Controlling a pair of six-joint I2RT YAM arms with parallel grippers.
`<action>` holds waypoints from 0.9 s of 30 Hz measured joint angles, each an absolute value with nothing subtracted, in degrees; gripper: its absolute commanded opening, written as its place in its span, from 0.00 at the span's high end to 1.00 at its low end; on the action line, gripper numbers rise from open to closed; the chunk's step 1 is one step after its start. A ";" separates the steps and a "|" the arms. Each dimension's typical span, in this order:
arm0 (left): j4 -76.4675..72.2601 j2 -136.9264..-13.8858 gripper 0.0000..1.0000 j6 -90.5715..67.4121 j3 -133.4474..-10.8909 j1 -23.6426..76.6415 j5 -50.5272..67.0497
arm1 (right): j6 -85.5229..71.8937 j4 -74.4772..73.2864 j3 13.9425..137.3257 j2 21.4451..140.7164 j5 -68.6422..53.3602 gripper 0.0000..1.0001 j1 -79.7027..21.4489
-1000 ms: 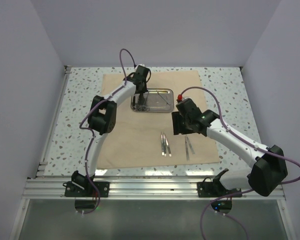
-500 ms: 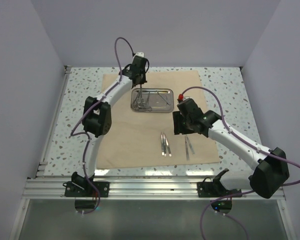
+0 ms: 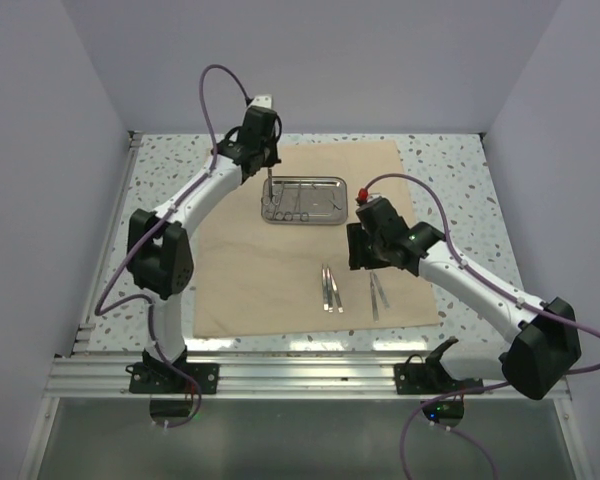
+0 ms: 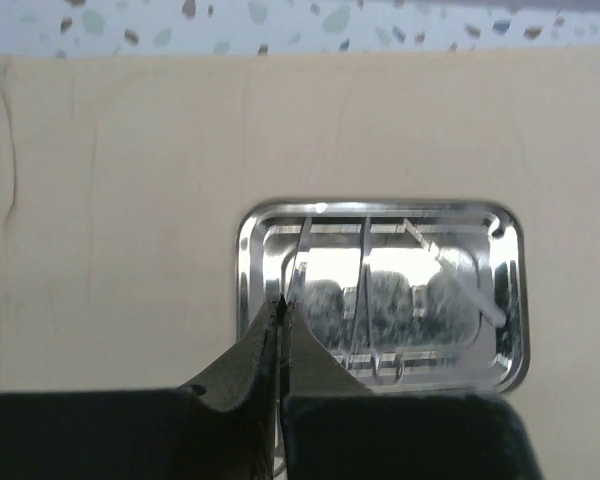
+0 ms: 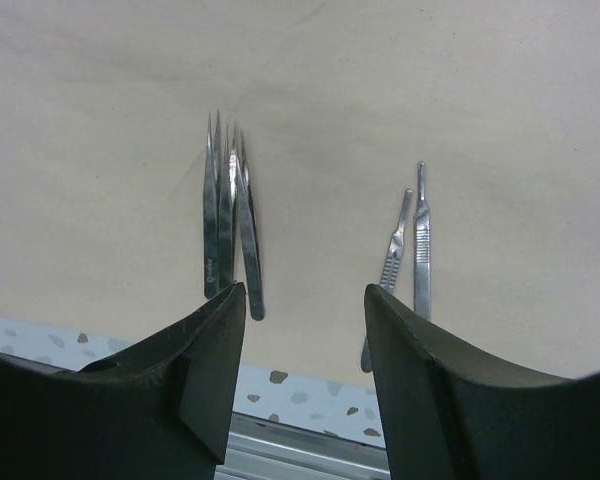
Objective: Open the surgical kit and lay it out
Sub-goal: Place the medical item in the surgical kit.
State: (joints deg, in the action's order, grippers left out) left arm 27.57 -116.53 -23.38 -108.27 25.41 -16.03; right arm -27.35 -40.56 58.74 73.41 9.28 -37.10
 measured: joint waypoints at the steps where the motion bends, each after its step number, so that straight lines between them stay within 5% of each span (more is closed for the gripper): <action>1: 26.83 -112.88 1.00 -23.55 -103.07 25.56 -16.01 | -27.27 -40.62 58.81 73.43 9.28 0.46 -37.10; 10: 26.41 -80.71 1.00 -29.36 -64.69 31.07 -15.49 | -26.37 -40.34 60.64 74.74 9.26 0.46 -37.06; 16: 26.02 -78.24 1.00 -33.98 -51.24 31.86 -14.83 | -25.43 -40.18 60.84 75.88 9.26 0.46 -37.04; 18: 26.33 -78.81 0.87 -34.74 -48.64 32.36 -14.72 | -25.23 -40.18 60.84 75.85 9.30 0.46 -36.99; 20: 26.50 -79.33 0.61 -35.00 -47.88 32.75 -14.52 | -25.08 -40.21 60.84 75.79 9.34 0.46 -36.95; 22: 26.20 -79.88 0.44 -35.03 -48.07 32.84 -14.52 | -25.04 -40.25 60.82 75.46 9.45 0.46 -36.88; 27: 26.72 -83.70 0.37 -33.36 -54.02 32.93 -16.29 | -25.32 -40.53 58.83 71.70 9.69 0.46 -36.69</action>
State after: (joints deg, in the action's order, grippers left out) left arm 26.72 -83.70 -33.36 -54.02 32.93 -16.29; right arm -25.32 -40.53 58.83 71.70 9.69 -36.69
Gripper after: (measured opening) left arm 0.625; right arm 0.539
